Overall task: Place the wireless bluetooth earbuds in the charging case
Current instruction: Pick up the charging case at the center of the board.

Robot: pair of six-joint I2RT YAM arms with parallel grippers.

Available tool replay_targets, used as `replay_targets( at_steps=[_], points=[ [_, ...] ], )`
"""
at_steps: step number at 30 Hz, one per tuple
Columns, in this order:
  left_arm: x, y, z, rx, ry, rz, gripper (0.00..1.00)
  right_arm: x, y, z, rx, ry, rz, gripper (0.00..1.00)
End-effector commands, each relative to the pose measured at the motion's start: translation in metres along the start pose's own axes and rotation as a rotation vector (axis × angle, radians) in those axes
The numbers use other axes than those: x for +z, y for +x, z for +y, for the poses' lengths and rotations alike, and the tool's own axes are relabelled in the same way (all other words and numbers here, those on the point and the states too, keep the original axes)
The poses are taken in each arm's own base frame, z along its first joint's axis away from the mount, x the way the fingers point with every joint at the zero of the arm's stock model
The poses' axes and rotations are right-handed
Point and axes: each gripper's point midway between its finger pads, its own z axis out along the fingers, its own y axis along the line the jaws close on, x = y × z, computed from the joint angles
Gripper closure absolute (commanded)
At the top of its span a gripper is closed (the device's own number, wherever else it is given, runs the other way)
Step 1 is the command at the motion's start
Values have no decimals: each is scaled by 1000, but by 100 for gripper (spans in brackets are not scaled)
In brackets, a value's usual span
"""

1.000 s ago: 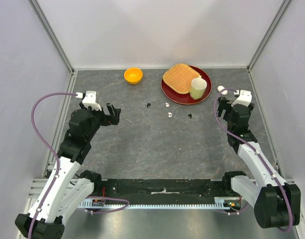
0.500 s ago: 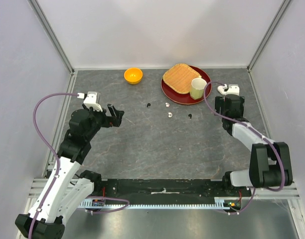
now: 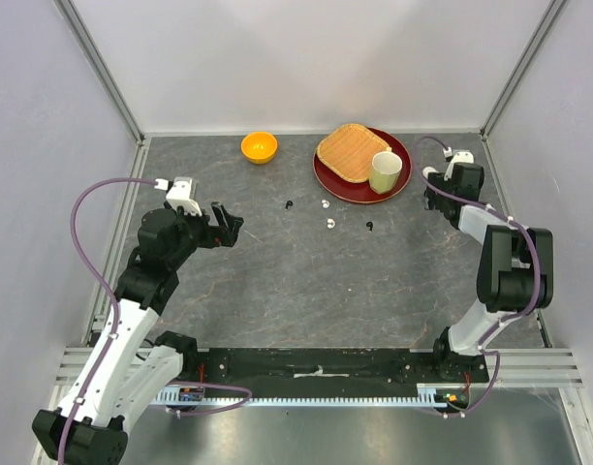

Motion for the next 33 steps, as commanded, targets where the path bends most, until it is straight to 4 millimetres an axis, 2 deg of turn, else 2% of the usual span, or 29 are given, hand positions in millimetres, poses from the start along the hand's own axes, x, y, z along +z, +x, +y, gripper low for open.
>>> replay_targets(
  at_steps=[1,3,5,6,9,11,12,13,17,18,20,21,28,33],
  points=[
    [-1,-8,-4,-40,20,-15,2,18,-1,17,-9,-110,36,19],
    [0,-7,-3,-41,18,-10,2,23,-3,17,-11,-110,39,20],
    [0,-6,-3,-42,17,-7,2,29,3,19,-14,-113,59,21],
    [0,-7,-2,-42,14,-9,2,31,-3,18,-25,-113,52,21],
    [1,-7,-1,-45,9,-9,2,37,-4,17,-43,-113,63,21],
    [1,-7,-1,-45,10,-7,2,42,3,17,-59,-112,93,22],
    [1,-7,-1,-46,8,-6,2,44,-3,16,-62,-107,89,22],
    [1,-7,-1,-47,10,-6,2,47,8,17,-75,-115,129,23],
    [1,-6,0,-48,8,-5,2,56,2,19,-87,-125,139,27],
    [1,-7,0,-48,7,-8,2,59,9,19,-90,-126,164,28],
    [0,-7,0,-48,4,-9,3,62,6,19,-93,-128,167,31],
    [1,-6,1,-50,2,-7,2,64,13,20,-93,-129,193,33],
    [2,-5,1,-51,2,0,2,69,17,21,-100,-134,228,36],
    [2,-5,2,-52,-1,-1,2,69,20,21,-102,-137,241,43]
  ],
)
